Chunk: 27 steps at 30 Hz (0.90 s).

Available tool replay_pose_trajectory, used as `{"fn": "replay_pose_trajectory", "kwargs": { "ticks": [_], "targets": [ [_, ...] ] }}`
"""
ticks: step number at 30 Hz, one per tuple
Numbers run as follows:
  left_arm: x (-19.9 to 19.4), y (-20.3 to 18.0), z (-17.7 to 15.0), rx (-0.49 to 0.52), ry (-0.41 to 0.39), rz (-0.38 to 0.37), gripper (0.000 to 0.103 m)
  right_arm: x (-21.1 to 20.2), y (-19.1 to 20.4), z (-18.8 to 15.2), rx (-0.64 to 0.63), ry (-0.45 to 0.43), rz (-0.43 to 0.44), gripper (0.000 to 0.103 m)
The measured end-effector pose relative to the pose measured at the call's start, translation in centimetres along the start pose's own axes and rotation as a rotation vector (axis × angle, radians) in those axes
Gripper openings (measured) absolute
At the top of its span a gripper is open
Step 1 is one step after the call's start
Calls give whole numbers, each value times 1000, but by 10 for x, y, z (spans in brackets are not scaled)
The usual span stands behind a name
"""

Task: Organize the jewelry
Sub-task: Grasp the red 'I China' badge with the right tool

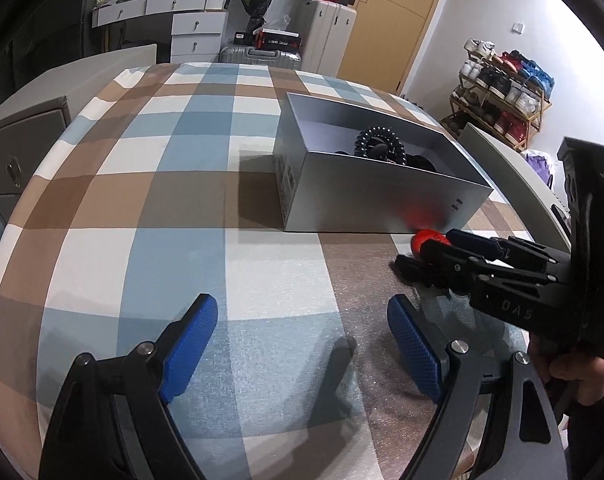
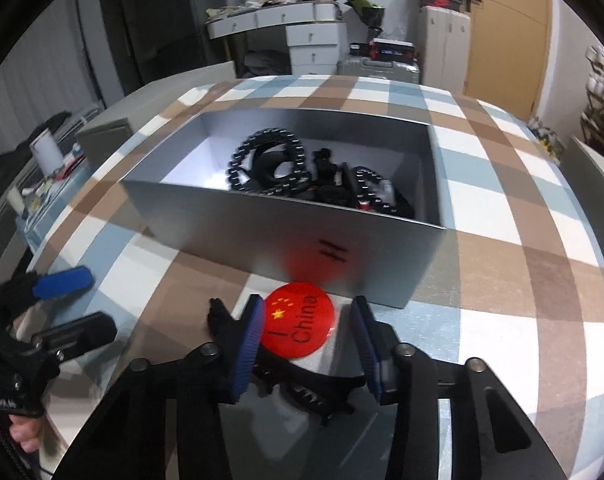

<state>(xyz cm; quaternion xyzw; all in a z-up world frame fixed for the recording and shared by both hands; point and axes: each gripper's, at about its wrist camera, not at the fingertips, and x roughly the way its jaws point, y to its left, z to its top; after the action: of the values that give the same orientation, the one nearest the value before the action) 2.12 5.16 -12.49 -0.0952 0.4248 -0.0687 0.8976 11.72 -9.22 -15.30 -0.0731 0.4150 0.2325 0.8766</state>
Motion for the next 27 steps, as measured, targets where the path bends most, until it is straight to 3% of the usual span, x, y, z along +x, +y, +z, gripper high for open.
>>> {"fn": "replay_pose_trajectory", "kwargs": {
  "ticks": [4, 7, 13, 18, 21, 27],
  "targets": [
    [-2, 6, 0, -21, -4, -11, 84, -3, 9, -3, -44, -12, -41, 34],
    [-4, 9, -1, -30, -7, -19, 84, -8, 7, -3, -33, -34, -52, 22],
    [-7, 10, -1, -32, -13, -27, 84, -13, -3, -3, 18, -39, -10, 16],
    [-7, 9, -2, -29, -3, -28, 84, -9, -5, -1, 43, -13, 19, 20],
    [-7, 9, -2, -28, -2, -28, 84, -5, -1, 1, 37, 10, 16, 29],
    [-6, 10, -3, -26, 3, -27, 84, 0, 25, -5, -87, 21, -38, 42]
  ]
}}
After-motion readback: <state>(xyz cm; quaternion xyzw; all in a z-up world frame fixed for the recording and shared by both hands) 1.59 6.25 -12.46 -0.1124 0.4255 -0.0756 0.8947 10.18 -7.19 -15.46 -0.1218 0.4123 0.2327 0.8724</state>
